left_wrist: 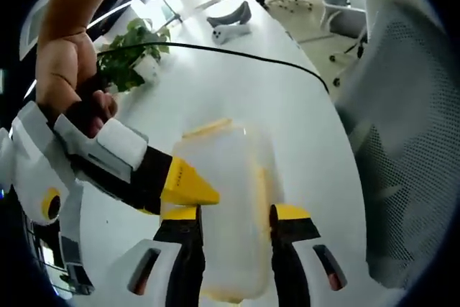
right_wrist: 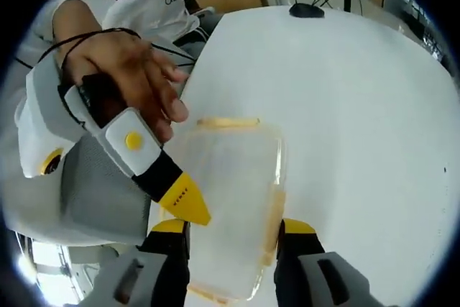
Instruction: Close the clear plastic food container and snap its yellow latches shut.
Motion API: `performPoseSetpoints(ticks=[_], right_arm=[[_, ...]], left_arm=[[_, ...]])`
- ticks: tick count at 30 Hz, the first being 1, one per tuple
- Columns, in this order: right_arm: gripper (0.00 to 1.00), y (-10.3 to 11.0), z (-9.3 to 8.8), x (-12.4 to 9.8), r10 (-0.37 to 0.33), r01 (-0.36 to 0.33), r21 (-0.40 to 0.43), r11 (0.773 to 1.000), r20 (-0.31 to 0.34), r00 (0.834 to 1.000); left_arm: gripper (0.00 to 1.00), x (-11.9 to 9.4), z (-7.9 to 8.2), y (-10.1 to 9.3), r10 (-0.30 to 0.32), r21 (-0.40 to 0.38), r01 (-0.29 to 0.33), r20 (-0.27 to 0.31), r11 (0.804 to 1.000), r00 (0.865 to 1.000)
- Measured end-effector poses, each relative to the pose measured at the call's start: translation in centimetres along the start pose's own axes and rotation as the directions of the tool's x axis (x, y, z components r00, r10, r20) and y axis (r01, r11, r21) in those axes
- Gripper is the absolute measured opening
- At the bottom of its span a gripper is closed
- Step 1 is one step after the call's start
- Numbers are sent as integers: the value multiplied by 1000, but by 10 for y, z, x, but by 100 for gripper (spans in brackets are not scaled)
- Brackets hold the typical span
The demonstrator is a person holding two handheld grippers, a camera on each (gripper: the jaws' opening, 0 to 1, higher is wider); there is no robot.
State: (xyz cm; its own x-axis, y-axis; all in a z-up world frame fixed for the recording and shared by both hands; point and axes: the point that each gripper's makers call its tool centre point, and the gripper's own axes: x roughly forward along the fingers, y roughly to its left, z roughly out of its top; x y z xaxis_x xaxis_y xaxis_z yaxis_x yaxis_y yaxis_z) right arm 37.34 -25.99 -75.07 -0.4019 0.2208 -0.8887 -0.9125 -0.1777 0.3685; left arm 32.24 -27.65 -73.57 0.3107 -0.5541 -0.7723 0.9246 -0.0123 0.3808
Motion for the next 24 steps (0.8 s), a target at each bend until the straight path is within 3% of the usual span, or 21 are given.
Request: performPoseSetpoints(ticks=[5, 18, 24], right_arm=[[43, 1, 4, -1, -2, 1, 22, 1000, 20, 1000], [45, -2, 6, -2, -9, 9, 25, 1000, 22, 1000], [46, 0, 6, -4, -13, 11, 40, 999, 52, 999]], left_arm=[[32, 7, -8, 7, -12, 6, 12, 2, 1000, 1000], [34, 4, -7, 7, 5, 36, -4, -7, 999, 1000], [34, 0, -5, 8, -36, -15, 36, 30, 999, 999]])
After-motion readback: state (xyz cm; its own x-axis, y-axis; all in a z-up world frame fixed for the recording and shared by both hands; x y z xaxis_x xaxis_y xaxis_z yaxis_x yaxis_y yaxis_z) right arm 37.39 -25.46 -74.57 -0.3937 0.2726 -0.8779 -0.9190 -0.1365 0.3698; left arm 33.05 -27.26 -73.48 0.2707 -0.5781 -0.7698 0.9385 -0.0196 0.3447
